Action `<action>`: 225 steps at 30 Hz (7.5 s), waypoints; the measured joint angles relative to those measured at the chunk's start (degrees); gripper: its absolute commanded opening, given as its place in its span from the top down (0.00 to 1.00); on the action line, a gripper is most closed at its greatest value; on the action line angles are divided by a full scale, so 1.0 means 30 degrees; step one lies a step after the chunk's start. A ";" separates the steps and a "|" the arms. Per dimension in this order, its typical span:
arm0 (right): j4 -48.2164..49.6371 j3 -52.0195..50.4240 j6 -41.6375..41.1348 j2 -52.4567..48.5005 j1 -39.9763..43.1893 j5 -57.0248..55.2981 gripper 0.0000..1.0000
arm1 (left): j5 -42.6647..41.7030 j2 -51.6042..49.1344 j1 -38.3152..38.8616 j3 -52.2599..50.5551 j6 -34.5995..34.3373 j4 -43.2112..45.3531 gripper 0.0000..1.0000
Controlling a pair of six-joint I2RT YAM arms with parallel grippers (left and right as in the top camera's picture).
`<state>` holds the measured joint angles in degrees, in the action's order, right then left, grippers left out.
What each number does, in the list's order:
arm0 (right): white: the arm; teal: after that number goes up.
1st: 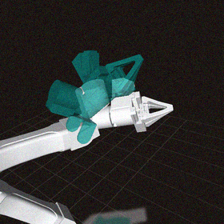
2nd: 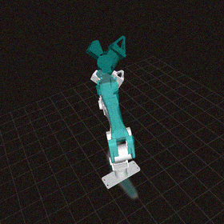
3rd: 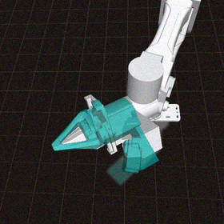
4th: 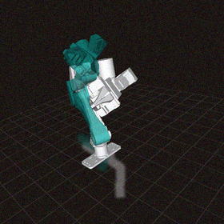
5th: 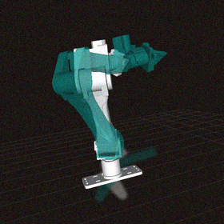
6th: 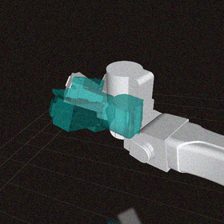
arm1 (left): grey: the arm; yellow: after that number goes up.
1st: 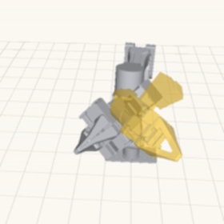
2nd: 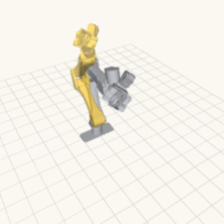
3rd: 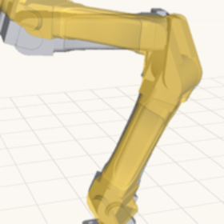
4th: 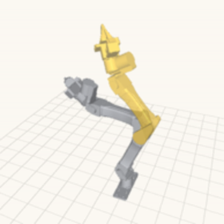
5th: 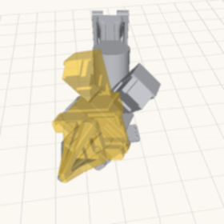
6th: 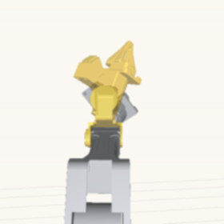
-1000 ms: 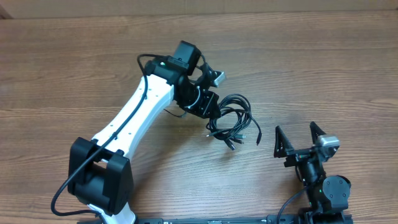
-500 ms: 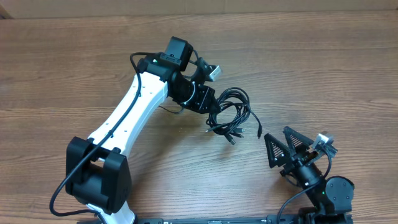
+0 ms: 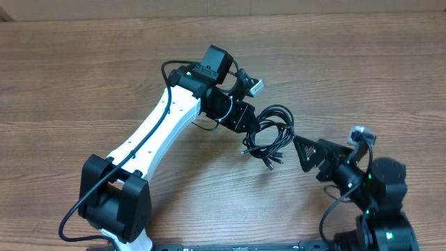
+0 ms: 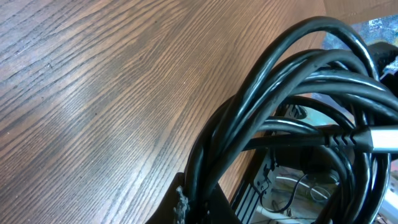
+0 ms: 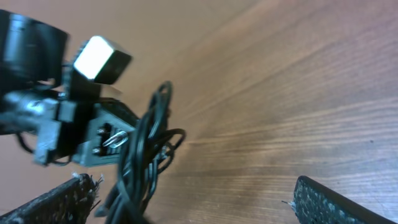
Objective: Untangle cables
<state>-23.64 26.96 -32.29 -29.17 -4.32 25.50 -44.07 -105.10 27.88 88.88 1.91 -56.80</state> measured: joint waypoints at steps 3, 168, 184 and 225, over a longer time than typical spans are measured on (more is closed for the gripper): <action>-0.0160 0.0372 0.0291 -0.1676 0.0000 0.0015 0.00 | -0.0138 0.0000 0.0036 0.0000 0.0000 0.0015 0.96; 0.4874 0.1304 -0.7730 -0.5457 0.0036 0.2929 0.00 | 1.5977 0.4779 0.4721 0.0036 -1.1336 0.6237 0.96; 0.4473 0.1304 -0.7730 -0.5457 0.0029 0.3264 0.00 | 1.6793 0.4779 0.4758 0.0036 -1.4695 0.5457 0.96; 0.3599 0.1472 -0.7614 -0.8429 0.0029 0.1333 0.02 | 1.6313 0.3694 0.6069 0.0036 -2.7481 0.7606 0.96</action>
<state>-12.84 31.38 -55.13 -54.46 -4.23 29.50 4.86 -94.02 46.09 88.99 -80.53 -33.98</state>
